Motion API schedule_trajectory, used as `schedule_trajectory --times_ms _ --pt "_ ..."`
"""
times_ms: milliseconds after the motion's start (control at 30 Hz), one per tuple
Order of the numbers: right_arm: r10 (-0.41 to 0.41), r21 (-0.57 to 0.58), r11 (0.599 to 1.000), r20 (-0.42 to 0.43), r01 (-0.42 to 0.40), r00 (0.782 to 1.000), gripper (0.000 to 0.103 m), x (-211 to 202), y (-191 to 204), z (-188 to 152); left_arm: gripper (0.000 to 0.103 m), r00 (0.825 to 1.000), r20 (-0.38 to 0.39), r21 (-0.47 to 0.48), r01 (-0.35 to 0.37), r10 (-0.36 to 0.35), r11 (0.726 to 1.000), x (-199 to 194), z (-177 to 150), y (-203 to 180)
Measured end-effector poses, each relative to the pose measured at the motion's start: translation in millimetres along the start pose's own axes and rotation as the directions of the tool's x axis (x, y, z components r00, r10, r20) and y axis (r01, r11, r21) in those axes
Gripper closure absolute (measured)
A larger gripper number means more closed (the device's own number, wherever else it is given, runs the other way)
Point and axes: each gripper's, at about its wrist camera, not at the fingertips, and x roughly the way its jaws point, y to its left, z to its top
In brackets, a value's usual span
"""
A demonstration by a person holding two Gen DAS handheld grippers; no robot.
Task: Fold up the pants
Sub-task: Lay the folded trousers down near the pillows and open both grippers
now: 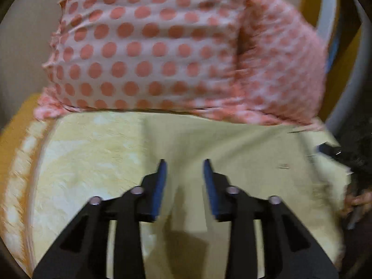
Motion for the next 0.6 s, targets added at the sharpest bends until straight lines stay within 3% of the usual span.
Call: schedule_trajectory --times_ms 33,100,167,200,267,333,400,467,600 --pt "0.055 -0.006 0.998 -0.012 -0.055 0.998 0.036 -3.7 6.1 -4.4 0.058 0.998 -0.02 -0.011 0.065 -0.066 0.998 -1.6 -5.1 -4.7" --pt "0.138 0.005 0.99 -0.091 -0.138 0.986 0.033 5.3 15.8 -15.4 0.052 0.991 -0.082 -0.023 0.107 -0.108 0.994 9.5 -12.1 -12.0" --pt "0.108 0.055 0.994 -0.195 -0.099 0.975 0.03 29.3 13.3 -27.1 0.054 0.98 -0.186 -0.034 0.06 -0.066 0.998 38.2 -19.8 -13.5" --pt "0.098 0.086 0.993 -0.22 -0.081 0.971 0.03 38.7 8.5 -31.2 0.061 0.977 -0.211 -0.029 0.026 -0.031 0.999 50.0 -23.7 -11.5" --pt "0.111 0.131 0.988 -0.197 -0.086 0.974 0.033 37.8 2.7 -30.9 0.061 0.983 -0.182 0.002 -0.041 0.04 0.999 42.4 -26.0 -15.3" --pt "0.034 0.13 0.991 -0.176 -0.011 0.984 0.027 21.9 11.5 -36.0 0.046 0.985 -0.158 -0.001 -0.07 0.069 0.998 17.2 -35.1 -17.6" --pt "-0.062 0.01 0.998 -0.118 0.063 0.991 0.017 -2.5 36.5 -52.1 0.015 0.985 -0.091 0.034 -0.142 0.144 0.989 -14.7 -51.9 -26.3" --pt "-0.103 -0.072 0.992 -0.046 0.1 0.994 0.011 -26.6 60.5 -80.8 0.009 0.967 -0.02 0.083 -0.25 0.252 0.965 -49.4 -83.0 -38.8" --pt "-0.159 -0.111 0.981 -0.013 0.157 0.987 0.011 -44.7 79.5 -131.7 0.006 0.957 -0.02 0.081 -0.288 0.29 0.954 -78.1 -137.8 -56.8"
